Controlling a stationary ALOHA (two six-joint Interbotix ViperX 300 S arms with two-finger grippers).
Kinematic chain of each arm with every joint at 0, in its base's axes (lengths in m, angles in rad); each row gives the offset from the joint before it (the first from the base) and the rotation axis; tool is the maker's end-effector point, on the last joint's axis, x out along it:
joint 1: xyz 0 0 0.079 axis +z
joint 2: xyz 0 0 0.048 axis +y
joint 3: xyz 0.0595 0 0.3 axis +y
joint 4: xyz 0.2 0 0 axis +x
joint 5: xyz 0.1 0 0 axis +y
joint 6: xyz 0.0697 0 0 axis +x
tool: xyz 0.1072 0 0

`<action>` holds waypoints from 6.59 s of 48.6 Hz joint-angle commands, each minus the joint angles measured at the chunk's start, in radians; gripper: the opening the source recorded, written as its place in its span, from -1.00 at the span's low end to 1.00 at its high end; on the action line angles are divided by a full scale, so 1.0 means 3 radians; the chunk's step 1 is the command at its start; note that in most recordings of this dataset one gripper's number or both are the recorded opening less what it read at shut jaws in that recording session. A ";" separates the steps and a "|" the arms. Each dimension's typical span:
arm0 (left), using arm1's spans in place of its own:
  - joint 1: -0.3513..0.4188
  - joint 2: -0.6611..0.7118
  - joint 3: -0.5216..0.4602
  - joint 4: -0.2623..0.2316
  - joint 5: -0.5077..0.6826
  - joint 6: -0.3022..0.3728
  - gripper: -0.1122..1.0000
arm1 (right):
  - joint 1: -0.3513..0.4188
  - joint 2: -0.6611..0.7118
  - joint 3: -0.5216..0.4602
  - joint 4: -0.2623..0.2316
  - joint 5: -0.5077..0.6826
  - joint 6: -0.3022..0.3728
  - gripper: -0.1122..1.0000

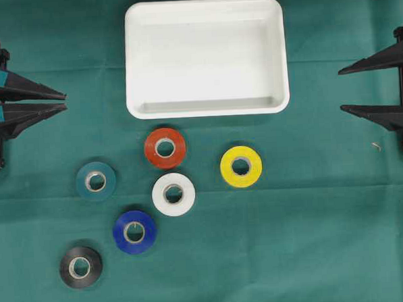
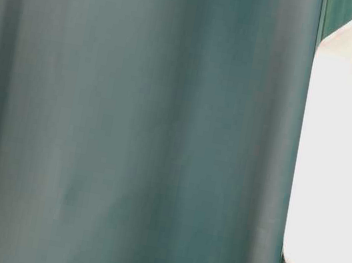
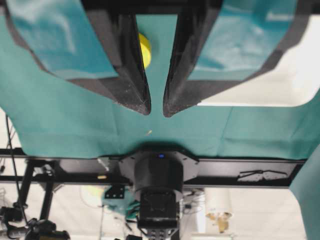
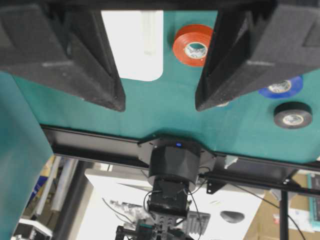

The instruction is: Put the tape into the white case with the left arm.

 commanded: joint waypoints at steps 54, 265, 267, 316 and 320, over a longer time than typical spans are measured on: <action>-0.0159 -0.0010 0.0020 -0.0077 0.0010 0.0046 0.81 | -0.0031 -0.0107 0.0215 -0.0020 -0.0031 0.0005 -0.97; -0.0409 0.2352 -0.0353 -0.0072 0.1365 -0.0097 1.00 | -0.0031 -0.0445 0.0961 -0.0026 0.0864 0.0010 -0.97; -0.0399 0.2373 -0.0358 -0.0066 0.1365 -0.0097 1.00 | -0.0031 -0.0440 0.0961 -0.0026 0.0864 0.0010 -0.97; -0.0399 0.2546 -0.0378 -0.0072 0.1237 -0.0118 -0.38 | -0.0031 -0.0440 0.0977 -0.0020 0.0864 0.0015 -0.97; -0.0414 0.2526 -0.0389 -0.0072 0.1248 -0.0123 -0.38 | -0.0031 -0.0440 0.0972 -0.0026 0.0864 0.0015 -0.97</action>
